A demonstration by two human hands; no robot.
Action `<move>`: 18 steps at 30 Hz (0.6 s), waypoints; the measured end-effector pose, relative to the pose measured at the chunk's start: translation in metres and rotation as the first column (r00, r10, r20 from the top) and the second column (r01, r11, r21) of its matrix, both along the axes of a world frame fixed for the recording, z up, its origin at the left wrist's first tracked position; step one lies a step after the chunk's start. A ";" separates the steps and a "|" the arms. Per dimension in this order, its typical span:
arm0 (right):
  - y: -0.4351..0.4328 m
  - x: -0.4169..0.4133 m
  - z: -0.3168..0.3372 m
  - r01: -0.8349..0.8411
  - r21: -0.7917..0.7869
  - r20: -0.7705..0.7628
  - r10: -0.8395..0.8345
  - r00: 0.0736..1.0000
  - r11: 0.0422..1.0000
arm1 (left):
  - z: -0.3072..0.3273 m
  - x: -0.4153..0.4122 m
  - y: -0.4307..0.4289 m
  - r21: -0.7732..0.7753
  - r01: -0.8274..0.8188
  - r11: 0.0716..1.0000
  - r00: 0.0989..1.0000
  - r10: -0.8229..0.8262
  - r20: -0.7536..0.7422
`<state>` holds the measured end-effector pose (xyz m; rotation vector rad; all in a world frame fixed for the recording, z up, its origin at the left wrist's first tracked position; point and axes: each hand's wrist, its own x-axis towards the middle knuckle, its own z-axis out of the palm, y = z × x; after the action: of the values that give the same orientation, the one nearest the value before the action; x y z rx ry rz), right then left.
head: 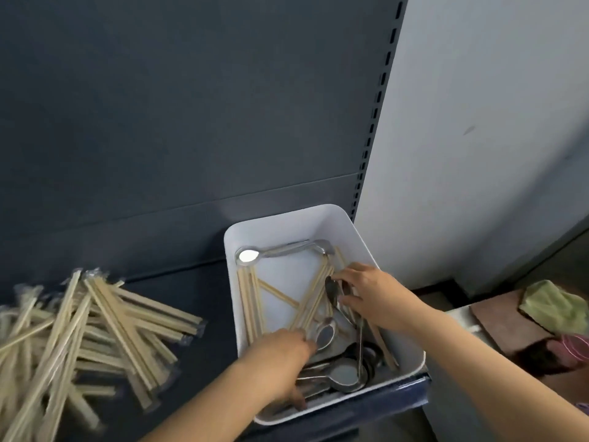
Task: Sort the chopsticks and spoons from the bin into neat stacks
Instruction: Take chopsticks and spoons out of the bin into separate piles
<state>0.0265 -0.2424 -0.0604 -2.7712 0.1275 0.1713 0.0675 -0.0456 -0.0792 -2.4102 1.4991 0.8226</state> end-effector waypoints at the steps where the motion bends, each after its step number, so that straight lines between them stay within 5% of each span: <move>1: -0.003 0.002 0.001 -0.037 0.016 0.009 0.037 0.999 0.999 | -0.002 -0.005 -0.003 0.015 -0.033 0.999 0.999 0.033 0.019; 10: -0.021 0.003 -0.006 -0.292 0.038 0.051 0.289 0.956 0.956 | -0.004 -0.025 -0.008 -0.023 -0.434 0.900 0.900 0.433 -0.036; 18: -0.026 -0.005 -0.001 -0.322 0.115 0.107 0.310 0.945 0.940 | 0.006 -0.032 -0.002 -0.117 -0.554 0.824 0.831 0.557 -0.013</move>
<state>0.0218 -0.2686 -0.0614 -2.6442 -0.3433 0.1334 0.0354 -0.0477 -0.0735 -2.9879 0.8390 0.8137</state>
